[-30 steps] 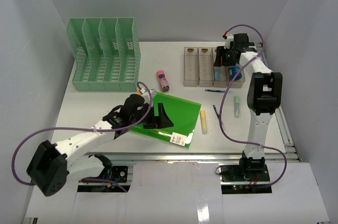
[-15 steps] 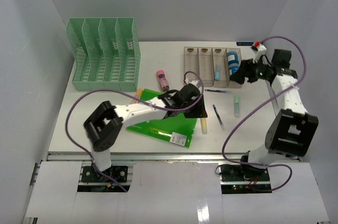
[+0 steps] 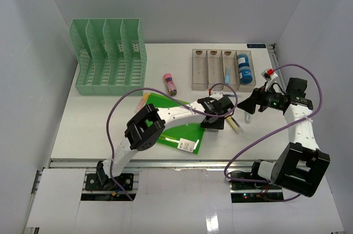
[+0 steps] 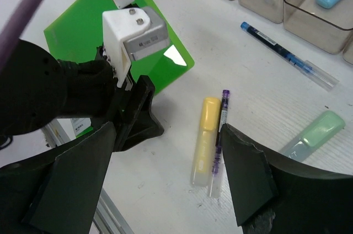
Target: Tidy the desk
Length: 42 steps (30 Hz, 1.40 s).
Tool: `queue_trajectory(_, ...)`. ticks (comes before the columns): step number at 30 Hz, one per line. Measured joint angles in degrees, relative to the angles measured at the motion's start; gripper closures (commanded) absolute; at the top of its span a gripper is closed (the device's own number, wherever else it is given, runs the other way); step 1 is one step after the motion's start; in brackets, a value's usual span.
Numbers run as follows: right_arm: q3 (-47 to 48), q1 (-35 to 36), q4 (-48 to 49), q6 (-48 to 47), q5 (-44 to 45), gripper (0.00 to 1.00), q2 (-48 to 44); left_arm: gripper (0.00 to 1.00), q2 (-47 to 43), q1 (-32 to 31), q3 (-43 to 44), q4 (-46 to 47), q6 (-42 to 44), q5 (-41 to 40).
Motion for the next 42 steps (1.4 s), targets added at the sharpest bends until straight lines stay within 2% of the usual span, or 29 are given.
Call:
queue_trajectory(10,0.03,-2.08,-1.51,-3.73,-2.41,0.17,0.26,0.31,0.45,-0.62,0.74,-2.80,0.00,-0.77)
queue_trajectory(16,2.29,-2.11,-11.74,-16.00,-2.30,0.21,4.02,0.23,-0.92,-0.67,-1.25,-0.22,-0.03,-0.20)
queue_trajectory(17,3.11,-2.12,-13.79,-18.49,-1.79,0.22,5.07,0.23,-1.57,-0.67,-2.26,0.35,0.00,-0.18)
queue_trajectory(20,4.75,-2.11,-18.18,-24.12,0.48,0.34,7.09,0.23,-4.19,-0.67,-5.58,1.75,0.21,-0.09)
queue_trajectory(22,4.94,-2.01,-18.56,-24.57,3.70,0.37,7.07,0.23,-6.79,-0.67,-8.26,3.59,0.53,-0.13)
queue_trajectory(24,4.79,-1.87,-16.54,-21.82,8.48,0.38,6.38,0.22,-10.84,-0.67,-12.14,5.24,0.96,-0.33)
queue_trajectory(28,3.09,-0.28,-8.98,-12.92,19.43,0.33,4.17,0.18,-23.08,-0.67,-23.42,9.15,1.60,-0.85)
queue_trajectory(32,1.62,4.84,-1.88,-3.55,31.12,0.30,4.89,0.12,-36.72,-0.67,-35.26,15.69,2.22,-1.02)
queue_trajectory(37,1.16,9.75,3.86,6.08,41.21,0.31,9.96,0.09,-51.37,-0.67,-47.65,21.84,2.41,-1.03)
queue_trajectory(42,1.46,12.03,6.43,12.72,48.24,0.37,17.64,0.08,-59.01,-0.67,-55.19,24.65,1.74,-1.02)
